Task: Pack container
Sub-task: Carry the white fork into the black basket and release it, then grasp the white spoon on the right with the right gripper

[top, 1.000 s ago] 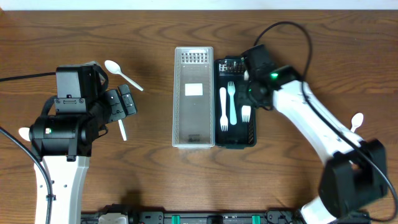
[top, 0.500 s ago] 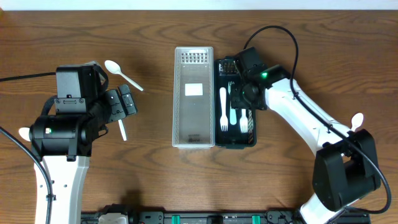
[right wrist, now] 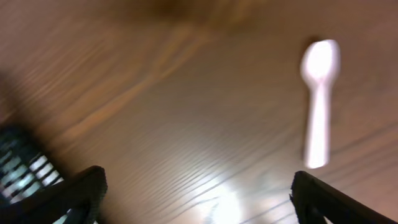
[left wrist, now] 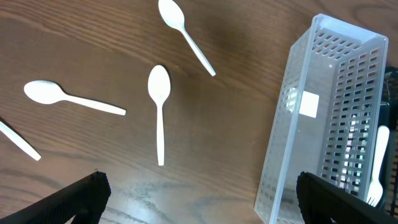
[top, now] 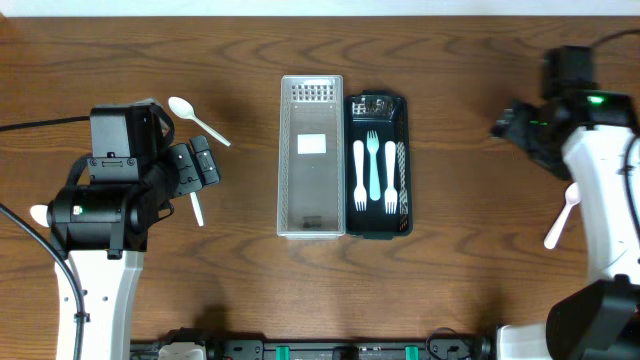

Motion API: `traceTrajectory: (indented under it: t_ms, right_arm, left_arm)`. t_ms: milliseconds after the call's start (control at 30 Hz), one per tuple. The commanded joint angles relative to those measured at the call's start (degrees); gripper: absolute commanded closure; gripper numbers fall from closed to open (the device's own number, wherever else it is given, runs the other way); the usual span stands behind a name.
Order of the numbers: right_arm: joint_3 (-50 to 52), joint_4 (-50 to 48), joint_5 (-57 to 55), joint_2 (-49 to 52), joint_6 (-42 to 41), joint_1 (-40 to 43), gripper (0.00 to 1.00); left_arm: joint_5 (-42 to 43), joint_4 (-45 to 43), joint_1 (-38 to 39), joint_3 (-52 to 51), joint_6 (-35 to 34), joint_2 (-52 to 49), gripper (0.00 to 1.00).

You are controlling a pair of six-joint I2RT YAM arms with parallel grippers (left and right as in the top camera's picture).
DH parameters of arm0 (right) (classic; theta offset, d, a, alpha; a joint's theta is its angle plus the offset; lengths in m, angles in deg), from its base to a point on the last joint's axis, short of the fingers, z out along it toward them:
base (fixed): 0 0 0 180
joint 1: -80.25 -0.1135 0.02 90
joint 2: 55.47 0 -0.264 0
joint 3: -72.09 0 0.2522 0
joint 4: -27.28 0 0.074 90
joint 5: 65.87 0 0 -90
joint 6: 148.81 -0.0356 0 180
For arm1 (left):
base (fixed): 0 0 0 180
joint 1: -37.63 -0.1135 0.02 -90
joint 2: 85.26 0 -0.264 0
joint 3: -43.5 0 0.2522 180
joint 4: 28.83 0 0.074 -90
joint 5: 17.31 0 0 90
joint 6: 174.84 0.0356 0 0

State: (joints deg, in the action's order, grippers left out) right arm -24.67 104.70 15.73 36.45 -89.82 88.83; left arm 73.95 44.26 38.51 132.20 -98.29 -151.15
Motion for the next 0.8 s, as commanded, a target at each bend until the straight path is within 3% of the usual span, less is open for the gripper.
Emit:
traceTrajectory:
  t_ms: [0,267,767]
  right_arm:
    - [2.19,-0.57,1.27,1.44,7.48,7.54,0.01]
    - [6.25,-3.23,4.39,9.22,14.05,20.98,0.01]
    - [9.31,-13.25,7.04,23.19,21.88,22.21,0.02]
  left_arm:
    - [-0.63,-0.02,0.07,1.03,0.79,0.07,0.02]
    - [-0.66,-0.04,0.07,1.03,0.76,0.07,0.02]
    - [-0.63,-0.02,0.07,1.03,0.74,0.07,0.02]
